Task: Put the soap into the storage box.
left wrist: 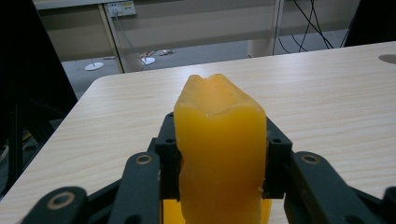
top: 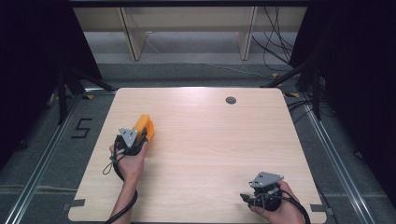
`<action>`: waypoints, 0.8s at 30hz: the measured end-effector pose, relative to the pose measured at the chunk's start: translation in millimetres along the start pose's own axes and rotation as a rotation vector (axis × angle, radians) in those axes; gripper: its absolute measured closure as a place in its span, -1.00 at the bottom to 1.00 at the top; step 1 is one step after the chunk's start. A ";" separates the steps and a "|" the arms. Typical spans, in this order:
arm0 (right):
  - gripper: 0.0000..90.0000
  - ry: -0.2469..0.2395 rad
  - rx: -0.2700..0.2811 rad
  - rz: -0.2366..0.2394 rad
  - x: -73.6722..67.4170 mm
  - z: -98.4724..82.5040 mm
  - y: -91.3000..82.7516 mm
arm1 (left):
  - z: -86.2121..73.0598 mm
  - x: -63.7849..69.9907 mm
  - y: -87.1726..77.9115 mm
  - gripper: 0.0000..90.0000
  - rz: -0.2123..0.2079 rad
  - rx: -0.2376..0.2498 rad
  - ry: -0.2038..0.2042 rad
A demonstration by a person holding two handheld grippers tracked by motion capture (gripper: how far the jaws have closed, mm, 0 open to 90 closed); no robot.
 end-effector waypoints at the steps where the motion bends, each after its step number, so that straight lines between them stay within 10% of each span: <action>1: 0.03 -0.012 0.007 0.010 0.4 0.6 0.8 | 0.1 -0.4 0.2 0.33 -0.001 -0.001 0.002; 24: 0.03 0.034 -0.015 -0.007 -2.0 -1.1 -2.3 | 12.2 -3.4 -4.2 0.06 -0.037 -0.030 -0.036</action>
Point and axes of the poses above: each handheld gripper's, and its own axes: y roughly forward along the jaws, z roughly out of its top, x roughly to its right, the point moved 10 cm from there along y, roughly forward along the jaws, and after that the axes turned 13 degrees about x, right-handed, at the moved point
